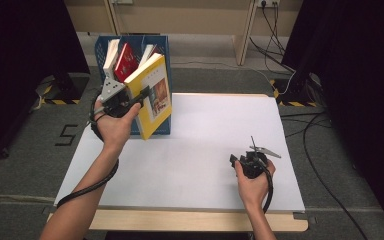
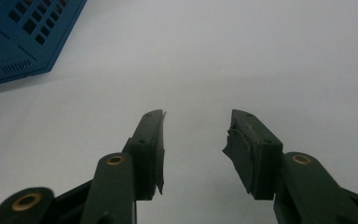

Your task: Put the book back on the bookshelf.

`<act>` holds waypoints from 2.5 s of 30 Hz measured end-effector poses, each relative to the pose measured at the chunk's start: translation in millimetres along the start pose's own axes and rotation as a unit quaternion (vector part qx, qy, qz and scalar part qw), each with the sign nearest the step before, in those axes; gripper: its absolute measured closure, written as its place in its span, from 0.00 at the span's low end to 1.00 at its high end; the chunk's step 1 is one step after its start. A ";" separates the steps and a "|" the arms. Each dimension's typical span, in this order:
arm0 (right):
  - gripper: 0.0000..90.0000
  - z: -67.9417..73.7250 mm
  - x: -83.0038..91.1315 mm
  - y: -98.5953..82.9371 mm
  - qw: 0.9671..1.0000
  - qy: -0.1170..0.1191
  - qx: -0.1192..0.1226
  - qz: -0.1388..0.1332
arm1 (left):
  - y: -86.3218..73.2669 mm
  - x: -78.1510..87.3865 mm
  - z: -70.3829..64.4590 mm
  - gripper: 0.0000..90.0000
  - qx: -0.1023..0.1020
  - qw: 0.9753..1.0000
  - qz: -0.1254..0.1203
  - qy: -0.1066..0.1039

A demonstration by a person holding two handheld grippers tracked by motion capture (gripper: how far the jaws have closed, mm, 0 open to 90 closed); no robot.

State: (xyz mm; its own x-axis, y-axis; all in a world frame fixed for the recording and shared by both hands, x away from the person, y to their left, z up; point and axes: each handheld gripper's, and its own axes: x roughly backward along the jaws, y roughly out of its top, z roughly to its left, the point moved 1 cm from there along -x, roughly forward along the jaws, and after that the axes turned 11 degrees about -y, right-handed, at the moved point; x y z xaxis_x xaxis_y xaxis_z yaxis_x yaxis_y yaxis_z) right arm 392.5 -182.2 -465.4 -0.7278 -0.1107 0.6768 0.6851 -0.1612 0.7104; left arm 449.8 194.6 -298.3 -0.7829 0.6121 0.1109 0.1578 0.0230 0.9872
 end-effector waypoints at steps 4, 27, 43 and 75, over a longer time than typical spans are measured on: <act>0.62 -0.1 0.0 -0.1 1.000 0.000 0.002 -0.001 | 1.9 -3.7 3.1 0.83 0.000 1.000 0.000 0.005; 0.62 0.9 -0.1 -0.8 1.000 0.002 0.000 0.001 | 7.2 -24.8 19.3 0.83 -0.002 0.999 -0.002 0.042; 0.62 0.9 0.3 -0.6 1.000 0.003 -0.003 -0.002 | 10.6 -42.2 28.3 0.83 -0.002 0.998 -0.003 0.065; 0.62 0.3 -0.4 -1.3 1.000 0.002 0.007 -0.003 | 11.3 -71.2 37.1 0.83 -0.002 0.996 0.003 0.090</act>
State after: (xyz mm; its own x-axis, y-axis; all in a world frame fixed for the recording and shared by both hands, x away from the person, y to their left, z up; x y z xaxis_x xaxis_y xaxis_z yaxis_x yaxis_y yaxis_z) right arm 391.9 -181.7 -466.5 -0.7316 -0.1143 0.6721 0.6815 -0.1487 0.7165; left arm 529.6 180.6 -299.3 -0.8774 0.4605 0.1347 0.1606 0.0174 0.9869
